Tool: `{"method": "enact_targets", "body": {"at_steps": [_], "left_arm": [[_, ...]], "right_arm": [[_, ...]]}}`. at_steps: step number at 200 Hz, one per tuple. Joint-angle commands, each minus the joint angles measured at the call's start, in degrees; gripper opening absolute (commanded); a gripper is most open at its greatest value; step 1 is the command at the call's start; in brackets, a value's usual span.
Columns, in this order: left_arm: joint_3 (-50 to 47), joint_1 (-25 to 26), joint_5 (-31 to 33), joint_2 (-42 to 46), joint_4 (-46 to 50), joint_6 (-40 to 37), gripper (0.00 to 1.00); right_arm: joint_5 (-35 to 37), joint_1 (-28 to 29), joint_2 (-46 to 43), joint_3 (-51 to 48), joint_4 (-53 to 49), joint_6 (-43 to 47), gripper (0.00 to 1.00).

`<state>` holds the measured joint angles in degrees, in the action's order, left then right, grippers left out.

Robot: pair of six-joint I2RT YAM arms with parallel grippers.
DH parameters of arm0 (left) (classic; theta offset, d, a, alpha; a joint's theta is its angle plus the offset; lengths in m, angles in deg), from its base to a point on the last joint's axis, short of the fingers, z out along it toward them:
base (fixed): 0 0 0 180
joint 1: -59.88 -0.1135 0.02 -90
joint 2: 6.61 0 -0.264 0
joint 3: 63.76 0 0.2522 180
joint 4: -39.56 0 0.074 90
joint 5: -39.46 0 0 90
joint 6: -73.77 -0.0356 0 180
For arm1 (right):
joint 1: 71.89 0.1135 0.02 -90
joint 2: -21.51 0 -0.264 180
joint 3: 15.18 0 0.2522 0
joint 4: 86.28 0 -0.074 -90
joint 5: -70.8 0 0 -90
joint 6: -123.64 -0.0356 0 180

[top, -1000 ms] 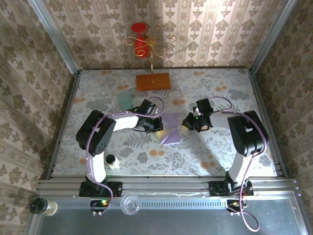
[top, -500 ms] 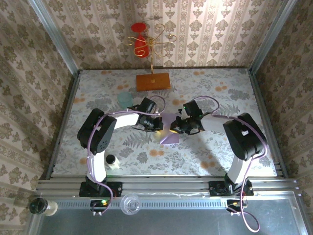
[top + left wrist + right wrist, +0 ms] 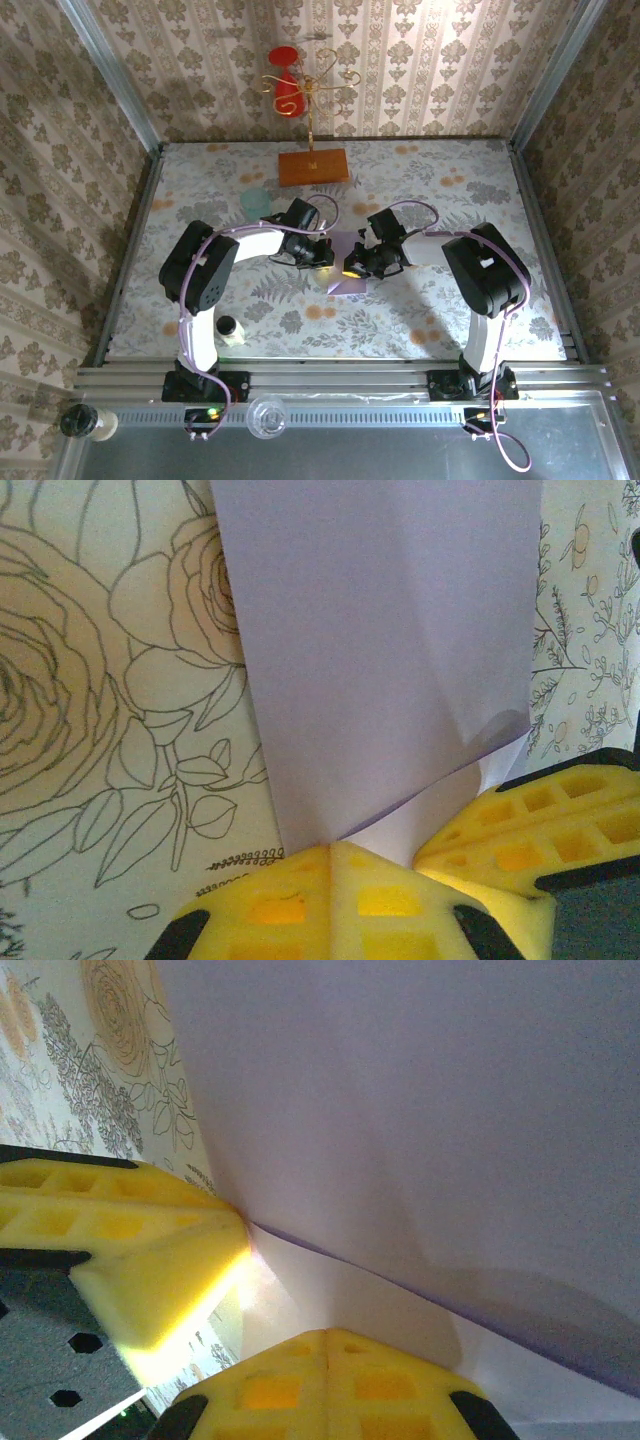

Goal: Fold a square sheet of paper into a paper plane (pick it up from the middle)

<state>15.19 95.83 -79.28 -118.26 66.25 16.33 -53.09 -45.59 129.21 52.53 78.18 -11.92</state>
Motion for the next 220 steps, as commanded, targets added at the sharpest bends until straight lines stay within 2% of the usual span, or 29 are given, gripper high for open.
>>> {"method": "enact_targets", "body": {"at_steps": [1,37,58,89,114,155,220], "left_arm": [[-1.6,-0.3,3.2,-1.3,4.9,0.9,0.0],[-2.5,0.5,3.5,5.0,0.9,5.3,0.0],[-5.1,1.1,3.9,9.1,-2.4,7.8,0.11],[-11.2,2.3,1.9,13.0,-8.3,11.6,0.16],[-13.3,4.4,0.5,12.3,-11.1,13.4,0.16],[-11.5,6.6,-1.4,8.9,-12.2,13.6,0.15],[-10.7,6.6,-0.3,6.4,-11.5,13.2,0.1]], "right_arm": [[3.0,0.0,2.4,-1.1,-2.1,-0.5,0.04],[4.6,0.0,3.3,-2.4,-1.3,-2.7,0.04],[5.8,-0.1,3.8,-2.1,-3.0,-2.9,0.04],[6.9,-0.1,4.1,-1.6,-5.2,-3.1,0.04],[7.1,-0.1,4.7,-1.1,-6.6,-2.9,0.03],[7.0,-0.1,4.8,-0.9,-7.2,-2.8,0.03],[6.6,-0.1,4.8,-0.7,-7.1,-2.8,0.03]]}}
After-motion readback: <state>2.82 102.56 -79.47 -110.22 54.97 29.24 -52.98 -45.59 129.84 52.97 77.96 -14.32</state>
